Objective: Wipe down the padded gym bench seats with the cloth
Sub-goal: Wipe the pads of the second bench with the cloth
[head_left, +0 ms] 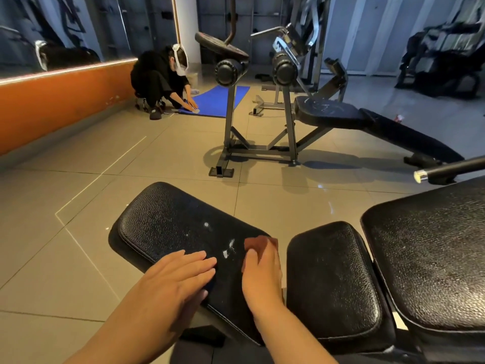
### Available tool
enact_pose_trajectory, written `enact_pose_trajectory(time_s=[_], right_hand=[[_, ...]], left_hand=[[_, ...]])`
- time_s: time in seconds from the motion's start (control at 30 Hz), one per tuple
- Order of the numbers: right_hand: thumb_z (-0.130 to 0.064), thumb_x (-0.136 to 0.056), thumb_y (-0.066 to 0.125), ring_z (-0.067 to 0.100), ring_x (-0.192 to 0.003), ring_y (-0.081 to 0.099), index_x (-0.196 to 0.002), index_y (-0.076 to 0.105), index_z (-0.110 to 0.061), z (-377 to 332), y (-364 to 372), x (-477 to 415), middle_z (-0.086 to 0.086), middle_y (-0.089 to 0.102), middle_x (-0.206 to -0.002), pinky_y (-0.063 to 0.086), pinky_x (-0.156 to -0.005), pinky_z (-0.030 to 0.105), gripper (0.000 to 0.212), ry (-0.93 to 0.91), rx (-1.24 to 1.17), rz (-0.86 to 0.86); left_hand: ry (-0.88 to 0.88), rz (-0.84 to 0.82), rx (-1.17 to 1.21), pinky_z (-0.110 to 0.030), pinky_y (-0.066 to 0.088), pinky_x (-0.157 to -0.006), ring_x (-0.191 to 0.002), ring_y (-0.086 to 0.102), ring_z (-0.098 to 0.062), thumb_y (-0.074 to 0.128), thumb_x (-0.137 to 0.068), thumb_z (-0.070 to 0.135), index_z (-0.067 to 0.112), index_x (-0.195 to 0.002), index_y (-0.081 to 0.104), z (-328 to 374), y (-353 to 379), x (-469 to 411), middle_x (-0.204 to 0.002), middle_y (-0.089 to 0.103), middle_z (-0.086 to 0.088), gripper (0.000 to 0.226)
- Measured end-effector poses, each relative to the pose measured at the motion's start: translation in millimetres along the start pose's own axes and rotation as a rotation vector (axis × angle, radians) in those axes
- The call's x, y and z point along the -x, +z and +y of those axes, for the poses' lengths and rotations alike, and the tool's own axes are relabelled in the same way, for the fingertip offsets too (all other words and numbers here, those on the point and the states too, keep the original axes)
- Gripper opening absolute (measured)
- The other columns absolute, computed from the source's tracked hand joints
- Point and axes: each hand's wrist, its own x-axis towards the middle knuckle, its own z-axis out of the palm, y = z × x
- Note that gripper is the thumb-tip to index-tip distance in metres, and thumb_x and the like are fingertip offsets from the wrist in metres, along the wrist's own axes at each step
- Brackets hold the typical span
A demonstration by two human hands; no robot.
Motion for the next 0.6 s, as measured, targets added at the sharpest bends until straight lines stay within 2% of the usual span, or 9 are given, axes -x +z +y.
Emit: enact_pose_trajectory(time_s=[0.07,0.13,0.23,0.3,0.33,0.4,0.47,0.53,0.6], right_hand=[[-0.042,-0.102,0.035,0.017,-0.143,0.035,-0.152,0.033,-0.035,-14,13,-5,-0.007,0.038,-0.156,0.033,-0.118,0.048,0.051,-0.045,0.006,-0.028],[-0.042,-0.104,0.037,0.01,-0.143,0.033,-0.153,0.031,-0.038,-16,11,10,-0.013,0.038,-0.155,0.032,-0.119,0.045,0.05,-0.156,0.024,-0.113],[-0.038,-0.104,0.044,-0.003,-0.135,0.038,-0.148,0.035,-0.048,4,-14,40,-0.024,0.041,-0.147,0.034,-0.117,0.031,0.045,-0.254,0.031,-0.243],[-0.032,-0.106,0.045,-0.009,-0.131,0.04,-0.144,0.035,-0.05,14,-28,42,-0.027,0.043,-0.142,0.033,-0.111,0.016,0.044,-0.227,0.023,-0.294],[-0.03,-0.106,0.044,-0.009,-0.128,0.042,-0.142,0.037,-0.051,14,-29,35,-0.027,0.046,-0.139,0.033,-0.109,0.014,0.042,-0.19,-0.006,-0.285],[-0.033,-0.106,0.041,-0.001,-0.124,0.048,-0.137,0.042,-0.051,5,-22,14,-0.02,0.051,-0.136,0.039,-0.112,0.029,0.037,-0.098,-0.067,-0.222],[-0.039,-0.1,0.042,0.009,-0.128,0.049,-0.132,0.047,-0.05,-15,-9,1,-0.015,0.053,-0.135,0.04,-0.113,0.043,0.034,-0.057,-0.059,-0.172],[-0.044,-0.094,0.045,0.008,-0.129,0.048,-0.13,0.05,-0.048,-27,2,5,-0.017,0.054,-0.134,0.041,-0.112,0.043,0.036,-0.144,-0.055,-0.18],[-0.051,-0.093,0.048,0.004,-0.133,0.043,-0.14,0.043,-0.051,-28,1,25,-0.021,0.048,-0.141,0.039,-0.114,0.04,0.047,-0.24,-0.058,-0.258]], left_hand=[[0.002,-0.008,-0.022,-0.032,0.032,-0.11,-0.13,0.053,-0.004,0.036,-0.1,0.044,0.03,-0.123,0.071,0,-1,0,-0.135,0.06,0.019,0.044],[-0.001,-0.006,-0.033,-0.033,0.034,-0.108,-0.128,0.055,-0.006,0.039,-0.098,0.043,0.028,-0.121,0.072,-2,0,-1,-0.134,0.062,0.017,0.043],[0.001,0.011,-0.02,-0.03,0.033,-0.108,-0.127,0.055,-0.005,0.033,-0.102,0.047,0.029,-0.119,0.073,-6,7,-2,-0.132,0.062,0.018,0.047],[0.004,0.025,0.028,-0.031,0.034,-0.107,-0.128,0.054,-0.005,0.029,-0.102,0.049,0.029,-0.12,0.072,-8,9,-2,-0.134,0.061,0.019,0.051],[0.012,0.039,0.034,-0.03,0.034,-0.107,-0.129,0.054,-0.005,0.029,-0.102,0.049,0.029,-0.121,0.071,-9,9,-3,-0.135,0.06,0.019,0.05],[0.023,0.07,0.02,-0.031,0.035,-0.106,-0.13,0.053,-0.008,0.033,-0.102,0.047,0.025,-0.125,0.069,-8,10,-4,-0.138,0.059,0.016,0.047],[0.012,0.099,0.013,-0.036,0.033,-0.109,-0.137,0.047,-0.013,0.047,-0.096,0.04,0.019,-0.136,0.059,-10,16,-3,-0.148,0.05,0.009,0.047],[-0.011,0.099,0.018,-0.04,0.028,-0.115,-0.146,0.034,-0.017,0.063,-0.089,0.032,0.014,-0.148,0.045,-12,18,-1,-0.158,0.037,0.003,0.064],[-0.037,0.062,-0.019,-0.042,0.024,-0.117,-0.149,0.028,-0.018,0.067,-0.086,0.037,0.014,-0.152,0.037,-14,14,0,-0.162,0.029,0.003,0.076]])
